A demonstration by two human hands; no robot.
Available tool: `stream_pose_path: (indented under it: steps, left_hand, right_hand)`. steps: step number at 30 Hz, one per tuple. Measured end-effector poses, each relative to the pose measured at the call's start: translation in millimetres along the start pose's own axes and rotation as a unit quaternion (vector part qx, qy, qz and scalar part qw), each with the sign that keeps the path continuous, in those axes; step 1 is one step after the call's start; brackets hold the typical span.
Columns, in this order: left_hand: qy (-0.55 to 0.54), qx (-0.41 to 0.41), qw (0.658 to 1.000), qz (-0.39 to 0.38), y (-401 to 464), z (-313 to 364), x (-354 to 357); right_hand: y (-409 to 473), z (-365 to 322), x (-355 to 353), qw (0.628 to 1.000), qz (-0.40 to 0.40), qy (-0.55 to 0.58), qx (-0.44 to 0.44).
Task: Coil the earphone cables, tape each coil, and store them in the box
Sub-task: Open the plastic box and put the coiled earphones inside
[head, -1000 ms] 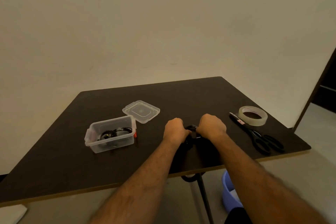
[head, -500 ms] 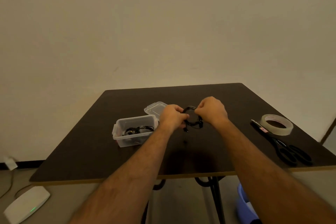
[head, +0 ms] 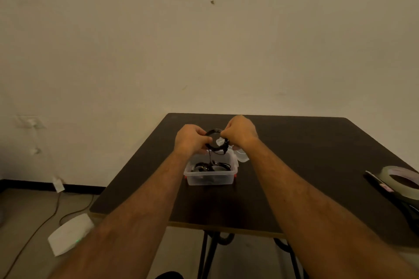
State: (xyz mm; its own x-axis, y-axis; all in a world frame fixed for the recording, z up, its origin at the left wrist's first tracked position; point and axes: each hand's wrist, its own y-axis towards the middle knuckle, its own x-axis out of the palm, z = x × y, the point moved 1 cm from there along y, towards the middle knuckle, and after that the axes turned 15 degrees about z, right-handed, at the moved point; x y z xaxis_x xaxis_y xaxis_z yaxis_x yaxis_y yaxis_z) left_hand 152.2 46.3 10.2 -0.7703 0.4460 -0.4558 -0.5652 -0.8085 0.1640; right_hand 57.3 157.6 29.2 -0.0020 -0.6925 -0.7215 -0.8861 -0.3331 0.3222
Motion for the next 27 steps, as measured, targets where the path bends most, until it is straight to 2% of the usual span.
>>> stream_pose_path:
  steps: [4, 8, 10, 13, 16, 22, 27]
  left_hand:
    - [0.058, -0.040, 0.997, -0.028, 7.2, -31.9, -1.1]
    - [0.121, -0.061, 0.990, -0.047, 13.2, -44.5, 4.4]
    - [0.189, -0.042, 0.980, -0.043, 14.5, -44.0, 8.6]
    - [0.323, 0.017, 0.946, -0.033, 10.7, -38.7, 14.8]
    - [0.390, 0.051, 0.919, -0.033, 10.0, -35.4, 19.7]
    - [0.442, 0.121, 0.888, -0.038, 4.0, -31.2, 22.7]
    - [0.415, 0.162, 0.895, 0.025, 9.2, -31.4, 11.1]
  right_hand:
    - [-6.9, -1.7, 29.2, 0.997, -0.053, -0.061, 0.010]
    - [-11.5, 4.2, 51.5, 0.992, -0.074, -0.097, 0.016]
    - [-12.1, 4.7, 60.3, 0.990, -0.079, -0.115, 0.012]
    - [-13.3, 4.3, 69.1, 0.987, -0.090, -0.133, -0.003]
    - [-14.6, 3.0, 73.9, 0.982, -0.090, -0.163, -0.029]
    - [-18.6, 5.1, 78.0, 0.975, -0.083, -0.196, -0.065]
    - [-0.6, 14.7, 61.9, 0.985, -0.027, -0.154, -0.075]
